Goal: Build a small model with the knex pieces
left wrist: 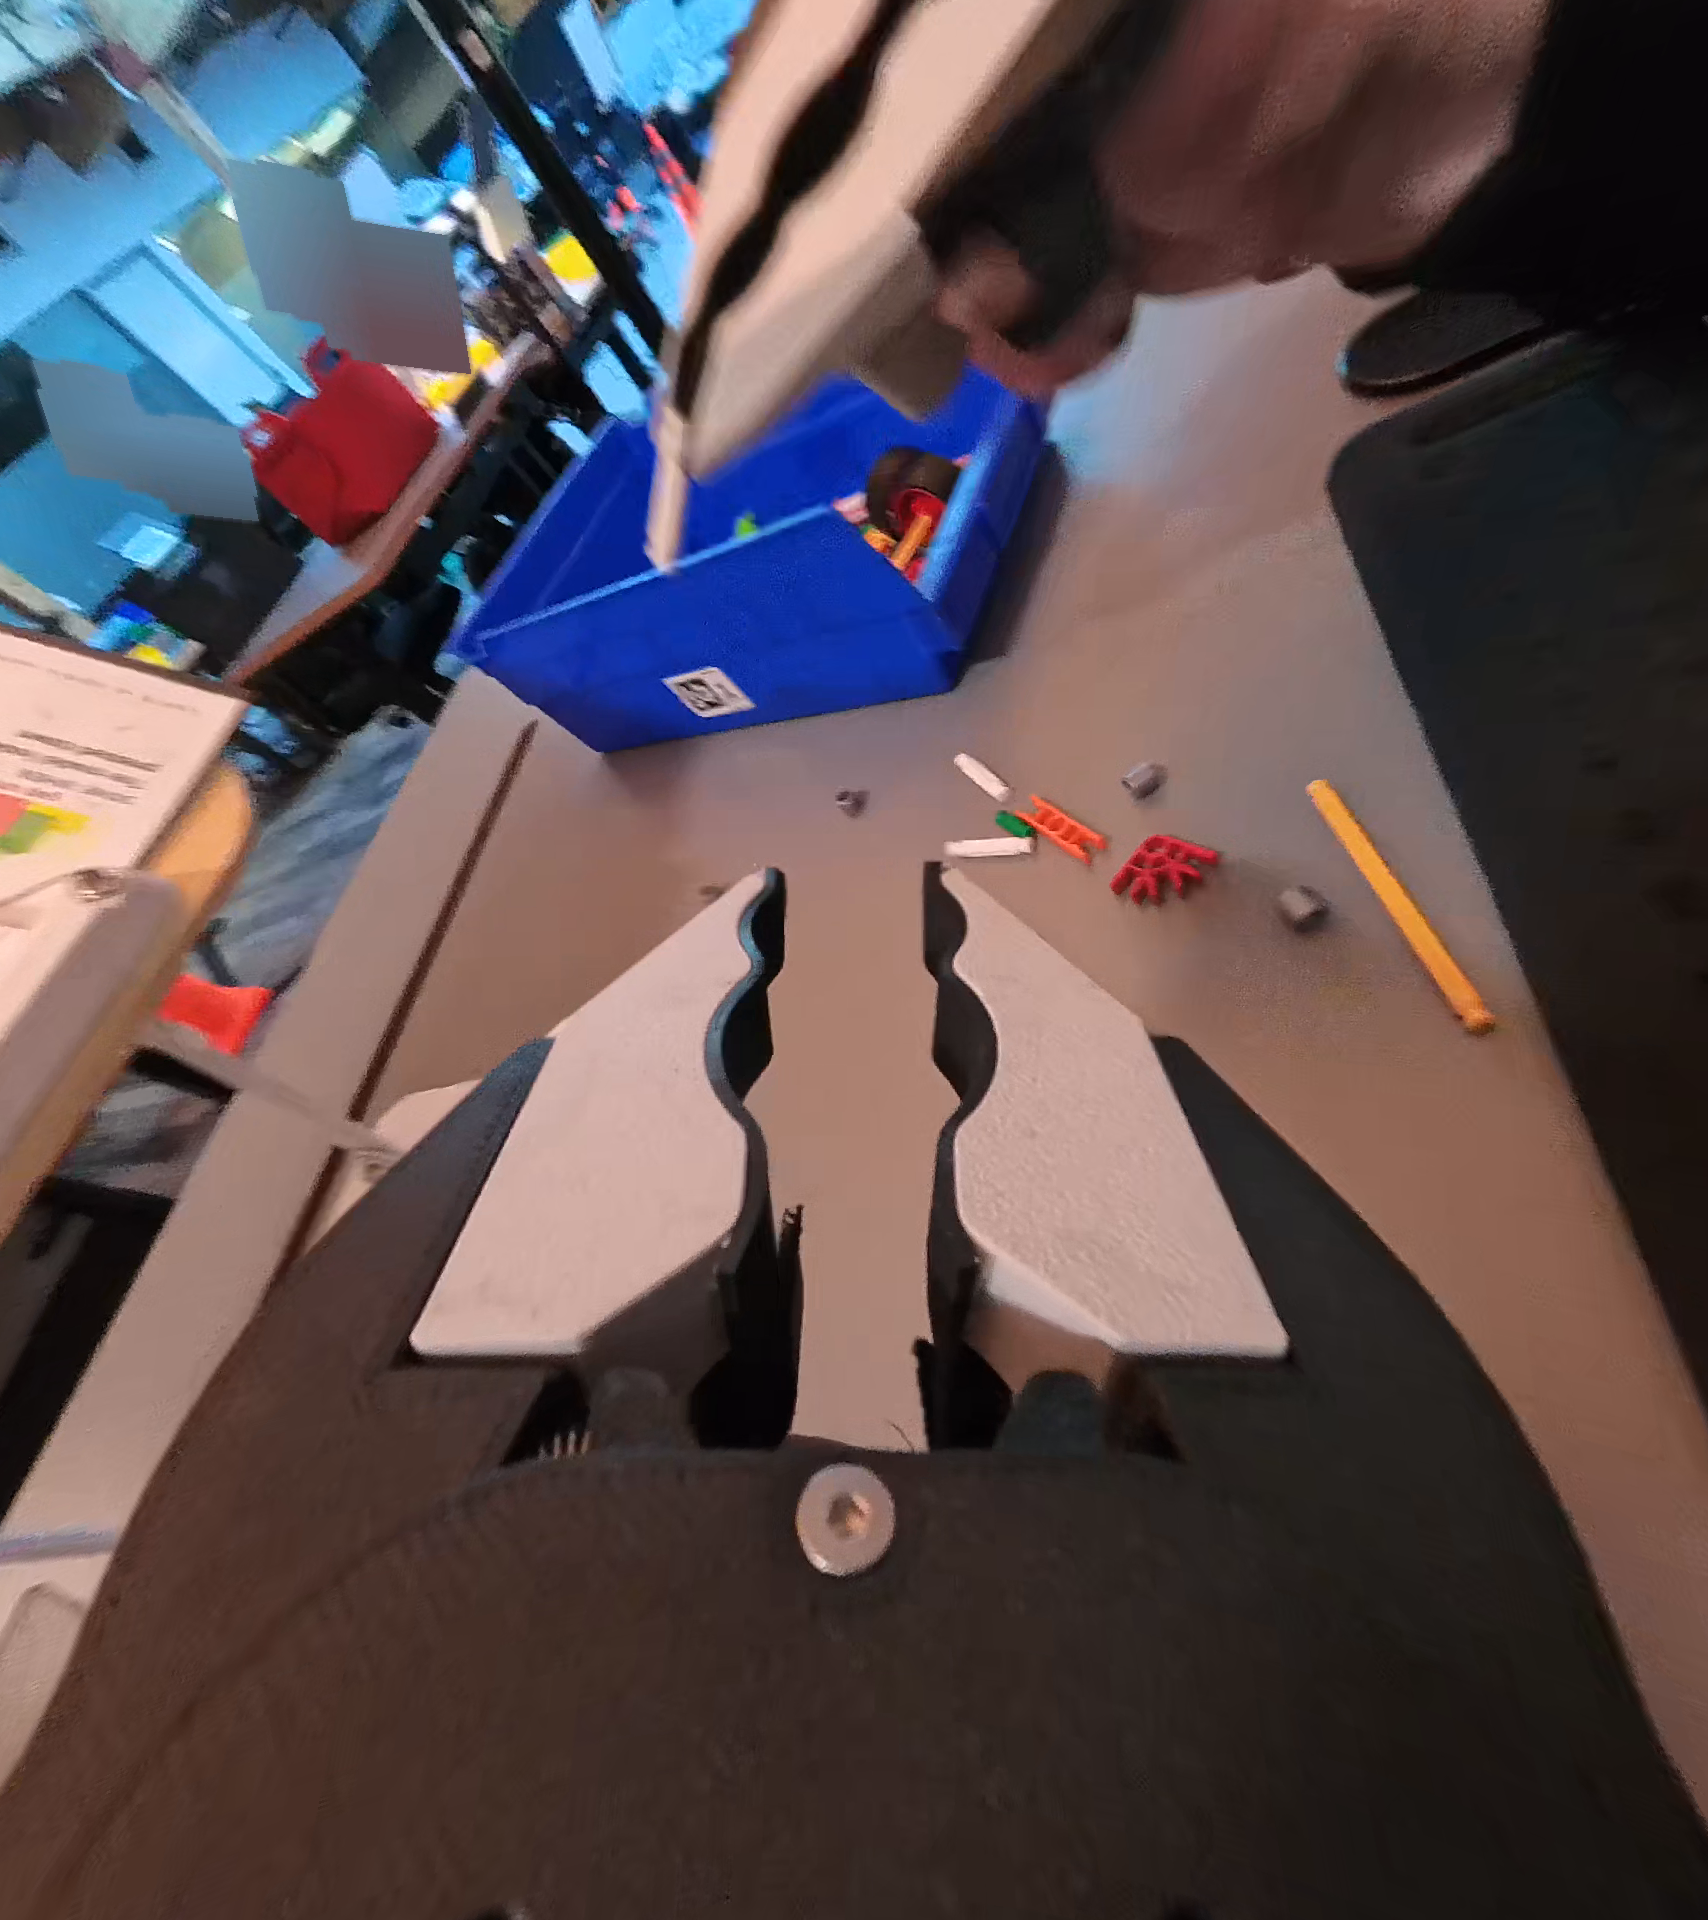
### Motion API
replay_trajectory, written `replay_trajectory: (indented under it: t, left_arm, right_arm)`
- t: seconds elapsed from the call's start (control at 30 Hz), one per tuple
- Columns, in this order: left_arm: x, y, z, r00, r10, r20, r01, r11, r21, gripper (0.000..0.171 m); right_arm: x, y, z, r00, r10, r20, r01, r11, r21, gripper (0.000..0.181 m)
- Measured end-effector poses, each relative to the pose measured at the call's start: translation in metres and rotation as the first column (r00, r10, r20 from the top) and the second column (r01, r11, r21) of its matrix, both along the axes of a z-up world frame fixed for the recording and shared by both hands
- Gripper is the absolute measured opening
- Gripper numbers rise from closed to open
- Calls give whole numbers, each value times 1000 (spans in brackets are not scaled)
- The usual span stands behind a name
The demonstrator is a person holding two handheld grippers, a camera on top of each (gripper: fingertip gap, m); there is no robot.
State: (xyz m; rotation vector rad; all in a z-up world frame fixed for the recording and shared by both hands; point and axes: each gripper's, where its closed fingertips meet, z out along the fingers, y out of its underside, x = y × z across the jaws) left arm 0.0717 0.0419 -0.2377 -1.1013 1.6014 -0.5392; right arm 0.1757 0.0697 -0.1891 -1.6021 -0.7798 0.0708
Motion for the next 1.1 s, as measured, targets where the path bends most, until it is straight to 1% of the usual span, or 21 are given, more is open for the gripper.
replay_trajectory:
  t: [0.1, 0.13, 0.2, 0.23, 0.27, 0.3, 0.33, 0.47, 0.57, 0.63, 0.67, 0.7, 0.8, 0.83, 0.9, 0.93, 1.1]
  left_arm:
    - [8, -8, -22, 996, -24, -88, 22, 999, -29, 40]
    - [10, -13, -29, 992, -42, -115, 38, 998, -40, 42]
    - [15, -22, -42, 984, -72, -164, 59, 995, -81, 44]
    - [17, -28, -49, 977, -95, -189, 74, 991, -115, 44]
    - [18, -35, -58, 967, -124, -224, 88, 983, -162, 44]
    - [20, -42, -66, 956, -145, -254, 93, 974, -205, 46]
    - [22, -47, -73, 947, -160, -278, 94, 967, -237, 48]
    - [29, -71, -98, 903, -207, -377, 83, 944, -320, 44]
    - [32, -82, -108, 881, -217, -419, 58, 931, -362, 34]
    - [32, -86, -116, 866, -221, -448, 34, 921, -389, 33]
    - [31, -87, -120, 859, -216, -465, 24, 923, -383, 33]
    - [33, -87, -119, 864, -211, -457, 21, 922, -386, 30]
    - [34, -88, -120, 860, -194, -473, 7, 929, -369, 29]
    - [35, -88, -120, 860, -190, -473, 12, 935, -353, 27]
    - [37, -88, -120, 865, -175, -471, 14, 945, -326, 15]
    - [39, -88, -120, 868, -168, -467, 13, 948, -317, 13]
    - [44, -85, -119, 876, -149, -459, 25, 964, -265, 13]
  right_arm:
    - [76, 8, 4, 969, -239, 59, 238, 971, 36, 4]
    - [98, 9, 3, 952, -300, 65, 298, 954, 30, 4]
    - [139, 12, -10, 908, -409, 95, 412, 911, -25, 4]
    - [157, 13, -17, 880, -460, 115, 468, 883, -49, 12]
    - [172, 13, -23, 855, -500, 137, 511, 857, -61, 25]
    - [182, 13, -26, 835, -528, 155, 542, 838, -60, 32]
    - [189, 12, -29, 823, -544, 164, 558, 828, -56, 34]
    - [189, 7, -31, 822, -549, 154, 560, 827, -44, 35]
    - [184, 5, -34, 828, -537, 164, 550, 834, -43, 35]
    - [181, 4, -37, 831, -529, 174, 543, 839, -41, 36]
    - [179, 3, -37, 833, -524, 177, 538, 842, -40, 36]
    - [178, 2, -38, 835, -520, 179, 534, 845, -38, 36]
    - [173, -1, -40, 843, -507, 179, 520, 853, -35, 36]
    - [171, -2, -40, 846, -503, 177, 516, 856, -32, 35]
    - [166, -4, -40, 852, -493, 176, 505, 863, -27, 36]
    - [164, -5, -40, 855, -487, 177, 498, 867, -27, 36]
    - [151, -11, -38, 866, -463, 192, 473, 881, -10, 35]
